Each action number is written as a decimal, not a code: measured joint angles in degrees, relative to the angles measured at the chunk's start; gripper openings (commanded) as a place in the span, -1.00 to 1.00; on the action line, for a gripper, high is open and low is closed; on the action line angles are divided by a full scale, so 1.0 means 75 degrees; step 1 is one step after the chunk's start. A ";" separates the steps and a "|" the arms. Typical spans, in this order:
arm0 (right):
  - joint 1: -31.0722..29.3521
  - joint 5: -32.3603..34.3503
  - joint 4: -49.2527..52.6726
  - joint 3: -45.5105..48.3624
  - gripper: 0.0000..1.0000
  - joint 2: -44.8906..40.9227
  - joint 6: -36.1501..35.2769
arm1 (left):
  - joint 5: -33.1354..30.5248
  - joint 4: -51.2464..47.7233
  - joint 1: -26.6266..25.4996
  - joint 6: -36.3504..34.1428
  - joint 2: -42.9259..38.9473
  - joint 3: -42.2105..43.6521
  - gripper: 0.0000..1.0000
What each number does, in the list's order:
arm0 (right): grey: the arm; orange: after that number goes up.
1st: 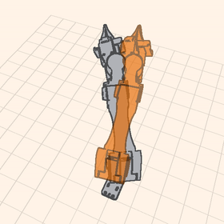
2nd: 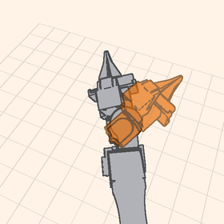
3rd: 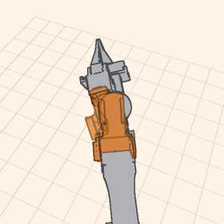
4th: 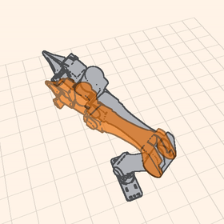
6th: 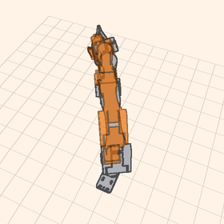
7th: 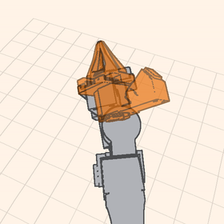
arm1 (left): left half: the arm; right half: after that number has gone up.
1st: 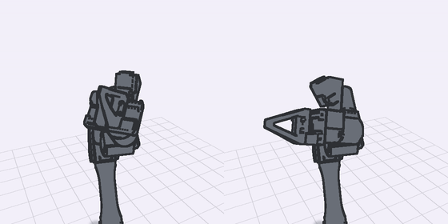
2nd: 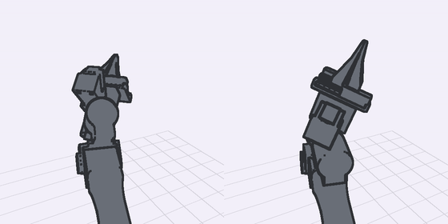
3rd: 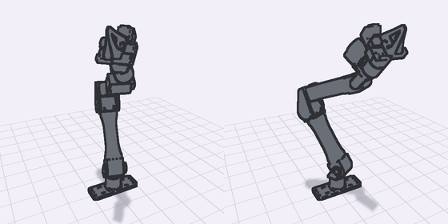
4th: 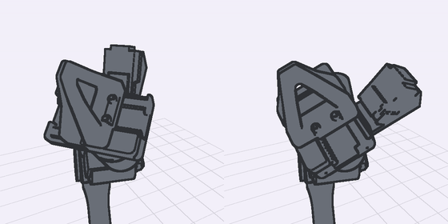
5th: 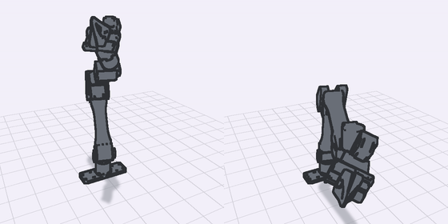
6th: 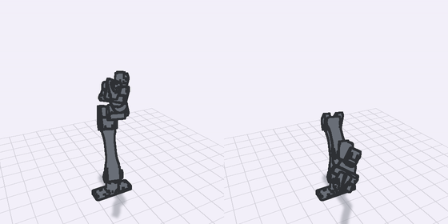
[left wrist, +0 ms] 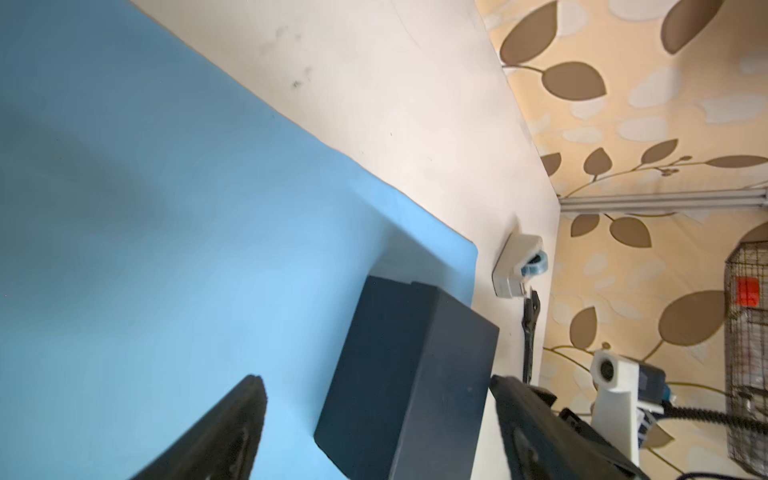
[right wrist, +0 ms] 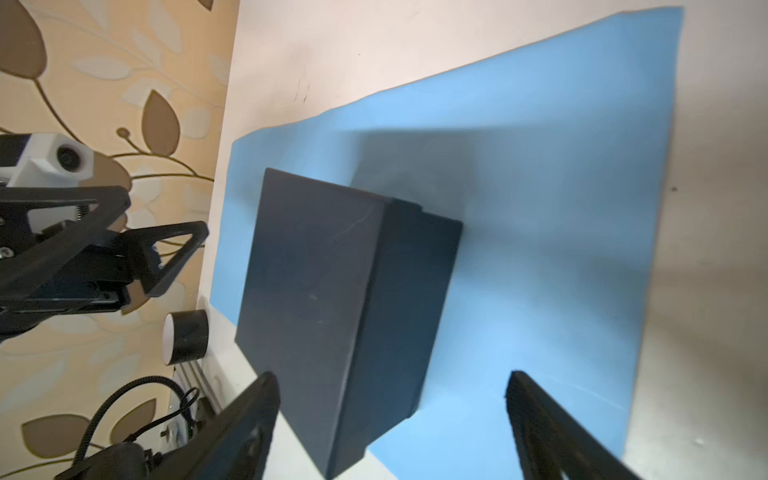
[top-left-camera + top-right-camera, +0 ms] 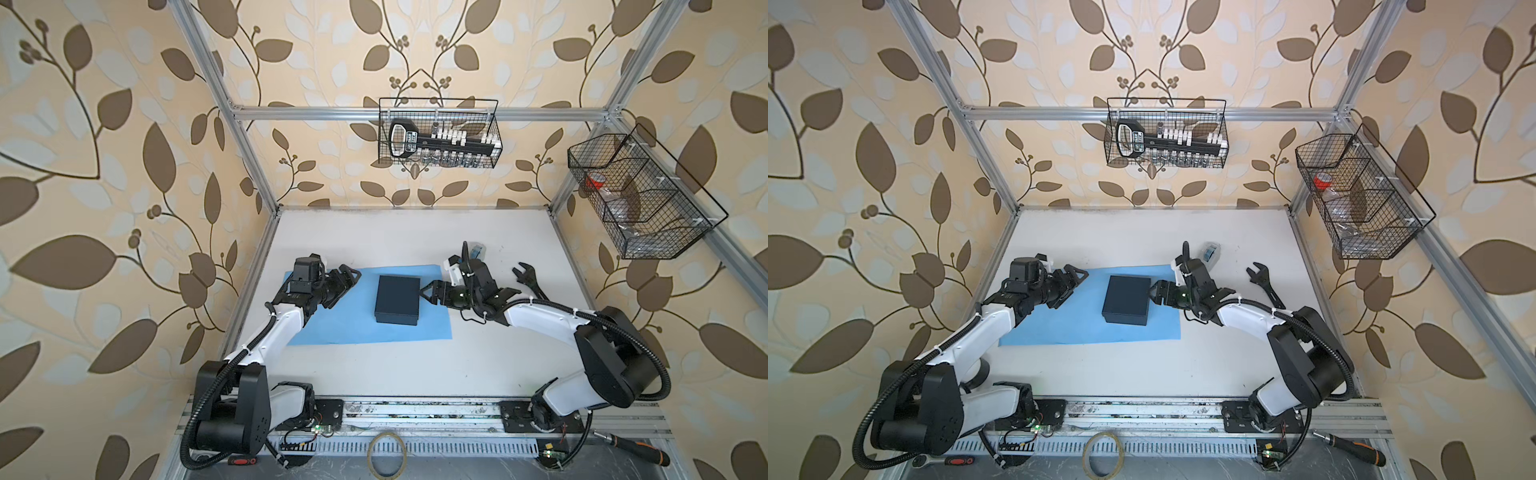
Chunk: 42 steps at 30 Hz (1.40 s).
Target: Wrap the gift box in paper
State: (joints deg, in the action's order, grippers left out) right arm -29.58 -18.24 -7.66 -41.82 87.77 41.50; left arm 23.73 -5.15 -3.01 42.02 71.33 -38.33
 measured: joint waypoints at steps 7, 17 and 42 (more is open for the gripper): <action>0.0017 -0.0245 -0.0460 -0.0029 -0.03 0.1131 0.0012 | -0.0446 0.0032 0.0015 -0.0291 0.1469 -0.0131 0.11; 0.0405 -0.0318 -0.0933 0.0574 -0.41 0.1207 0.0026 | -0.0163 0.1099 -0.0309 -0.0332 0.2090 0.0469 -0.12; 0.0968 0.1419 0.1550 0.0472 0.33 -0.0938 -0.1542 | -0.0306 0.0522 -0.0676 -0.0131 0.1180 0.0274 0.01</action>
State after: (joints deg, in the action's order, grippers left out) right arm -22.33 -7.60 3.97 -38.28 80.73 29.93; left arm 21.43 -1.23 -8.08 41.04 80.18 -36.27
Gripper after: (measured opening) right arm 0.655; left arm 0.507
